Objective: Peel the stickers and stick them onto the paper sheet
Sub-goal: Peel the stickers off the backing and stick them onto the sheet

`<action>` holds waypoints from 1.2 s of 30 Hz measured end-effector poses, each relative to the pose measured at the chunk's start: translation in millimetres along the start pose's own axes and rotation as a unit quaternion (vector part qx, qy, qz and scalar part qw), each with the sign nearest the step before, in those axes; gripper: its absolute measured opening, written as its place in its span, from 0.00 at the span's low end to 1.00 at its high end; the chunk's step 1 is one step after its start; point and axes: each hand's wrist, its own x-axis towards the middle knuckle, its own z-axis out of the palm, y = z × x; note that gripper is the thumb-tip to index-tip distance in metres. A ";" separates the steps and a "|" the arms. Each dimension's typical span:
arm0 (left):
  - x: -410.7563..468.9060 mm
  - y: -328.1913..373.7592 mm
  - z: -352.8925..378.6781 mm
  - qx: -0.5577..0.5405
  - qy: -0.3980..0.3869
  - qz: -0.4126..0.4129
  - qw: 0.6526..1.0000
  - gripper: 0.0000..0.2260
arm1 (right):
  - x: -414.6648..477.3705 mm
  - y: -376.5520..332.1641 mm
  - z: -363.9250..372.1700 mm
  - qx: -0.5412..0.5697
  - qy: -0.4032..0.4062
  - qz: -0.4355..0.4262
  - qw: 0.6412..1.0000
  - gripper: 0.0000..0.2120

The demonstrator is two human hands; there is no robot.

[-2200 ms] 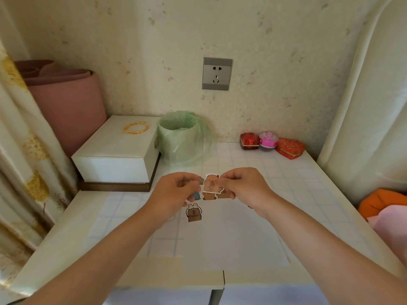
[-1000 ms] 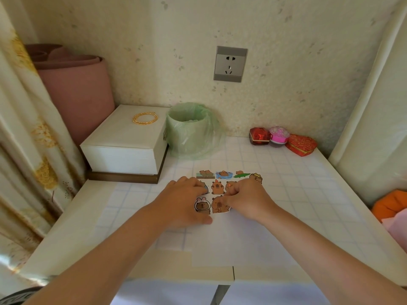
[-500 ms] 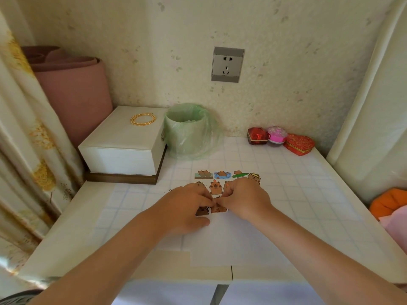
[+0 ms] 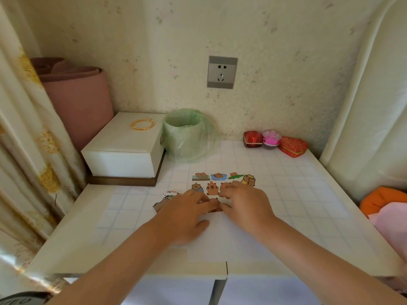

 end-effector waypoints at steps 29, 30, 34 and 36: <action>-14.3 -3.1 10.5 -0.006 0.006 0.008 1.000 0.35 | -35.3 13.9 8.2 -0.006 0.011 -0.128 0.992 0.16; -14.5 -1.5 8.4 -0.010 0.002 0.004 1.000 0.36 | -33.0 12.9 7.4 -0.006 0.009 -0.119 0.993 0.16; -13.3 -1.3 7.2 0.011 0.008 0.015 1.000 0.34 | -25.1 8.7 4.7 -0.010 -0.009 -0.097 0.995 0.22; -12.6 -1.7 7.8 0.024 0.021 0.024 0.999 0.32 | -20.7 7.3 4.6 -0.034 -0.029 -0.098 0.994 0.26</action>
